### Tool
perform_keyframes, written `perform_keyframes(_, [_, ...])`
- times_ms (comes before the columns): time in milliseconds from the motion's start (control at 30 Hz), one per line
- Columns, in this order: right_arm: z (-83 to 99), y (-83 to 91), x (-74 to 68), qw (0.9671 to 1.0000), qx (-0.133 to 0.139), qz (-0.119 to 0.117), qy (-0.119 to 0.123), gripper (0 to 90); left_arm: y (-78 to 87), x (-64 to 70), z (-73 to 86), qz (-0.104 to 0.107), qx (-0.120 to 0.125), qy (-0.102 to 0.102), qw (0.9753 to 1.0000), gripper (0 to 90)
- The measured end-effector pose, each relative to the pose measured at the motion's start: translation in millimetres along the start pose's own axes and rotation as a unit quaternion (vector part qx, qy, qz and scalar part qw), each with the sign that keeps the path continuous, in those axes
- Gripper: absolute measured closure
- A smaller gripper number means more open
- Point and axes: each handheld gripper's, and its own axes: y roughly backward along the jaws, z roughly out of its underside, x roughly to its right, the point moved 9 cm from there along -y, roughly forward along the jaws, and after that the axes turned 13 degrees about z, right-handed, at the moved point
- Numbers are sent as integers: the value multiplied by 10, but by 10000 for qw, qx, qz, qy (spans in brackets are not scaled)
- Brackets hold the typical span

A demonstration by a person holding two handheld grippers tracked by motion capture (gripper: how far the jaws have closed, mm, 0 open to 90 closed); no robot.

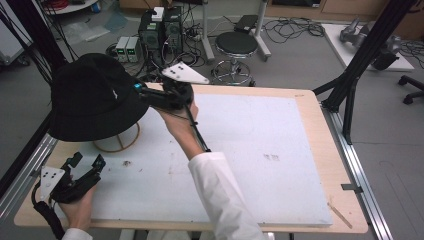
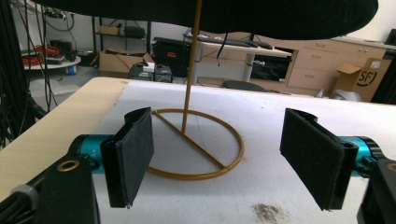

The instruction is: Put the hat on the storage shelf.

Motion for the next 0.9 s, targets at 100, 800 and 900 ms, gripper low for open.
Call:
perform_keyframes(100, [-23, 203, 178, 9999, -80, 67, -81, 240, -11, 29, 3, 51, -15, -5, 10000, 261])
perform_keyframes(800, [104, 1096, 868, 9977, -314, 597, -18, 237, -19, 67, -4, 71, 2, 0, 10000, 261])
perform_keyframes(900, [170, 1190, 910, 9973, -345, 649, 27, 235, -27, 80, 3, 93, -12, 0, 10000, 262])
